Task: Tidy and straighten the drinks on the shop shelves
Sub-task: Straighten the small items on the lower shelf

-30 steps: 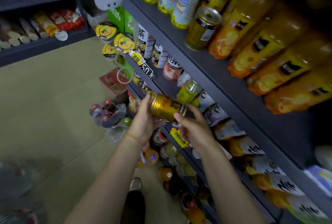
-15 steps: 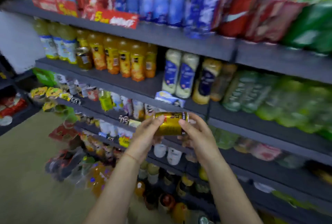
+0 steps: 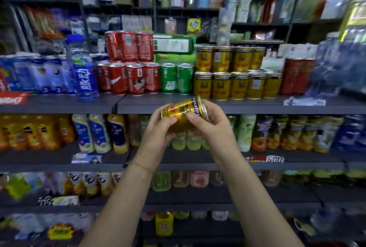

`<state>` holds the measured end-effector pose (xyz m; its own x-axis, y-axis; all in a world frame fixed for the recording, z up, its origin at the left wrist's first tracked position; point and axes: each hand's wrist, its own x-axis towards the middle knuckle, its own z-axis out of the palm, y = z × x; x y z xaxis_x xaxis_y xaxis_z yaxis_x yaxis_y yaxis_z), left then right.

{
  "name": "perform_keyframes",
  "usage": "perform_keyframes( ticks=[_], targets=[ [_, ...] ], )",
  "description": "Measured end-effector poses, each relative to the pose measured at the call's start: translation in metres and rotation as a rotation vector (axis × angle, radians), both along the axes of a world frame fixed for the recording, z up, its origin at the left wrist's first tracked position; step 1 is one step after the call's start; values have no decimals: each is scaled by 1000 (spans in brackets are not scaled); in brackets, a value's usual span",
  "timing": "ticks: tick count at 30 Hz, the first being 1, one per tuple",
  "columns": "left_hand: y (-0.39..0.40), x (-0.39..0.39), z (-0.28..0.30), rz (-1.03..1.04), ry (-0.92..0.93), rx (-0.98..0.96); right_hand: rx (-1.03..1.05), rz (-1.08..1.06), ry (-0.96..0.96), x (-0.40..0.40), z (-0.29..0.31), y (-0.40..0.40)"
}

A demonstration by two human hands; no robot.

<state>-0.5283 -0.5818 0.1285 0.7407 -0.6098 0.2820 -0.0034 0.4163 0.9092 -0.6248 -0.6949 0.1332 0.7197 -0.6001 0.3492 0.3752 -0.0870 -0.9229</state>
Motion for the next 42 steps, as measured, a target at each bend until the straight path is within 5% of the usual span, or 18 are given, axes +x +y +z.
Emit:
perform_keyframes(
  ticks=[10, 13, 17, 20, 25, 31, 42],
  targets=[
    [-127, 9, 40, 169, -384, -39, -390, -281, -13, 1, 60, -120],
    [-169, 22, 43, 341, -637, 51, -458, -416, 8, 1, 77, -160],
    [-229, 22, 49, 817, -1177, 342, -502, -574, 16, -10, 102, -218],
    [-274, 8, 47, 812, -1373, 489, -568, -691, 3, -13, 119, -264],
    [-316, -3, 25, 882, -1473, 755, -635, -704, 96, 7, 130, -342],
    [-320, -5, 26, 959, -1443, 811, -701, -492, 196, 31, 131, -381],
    [-321, -10, 27, 1009, -1438, 848, -878, -458, 387, 40, 136, -388]
  ],
)
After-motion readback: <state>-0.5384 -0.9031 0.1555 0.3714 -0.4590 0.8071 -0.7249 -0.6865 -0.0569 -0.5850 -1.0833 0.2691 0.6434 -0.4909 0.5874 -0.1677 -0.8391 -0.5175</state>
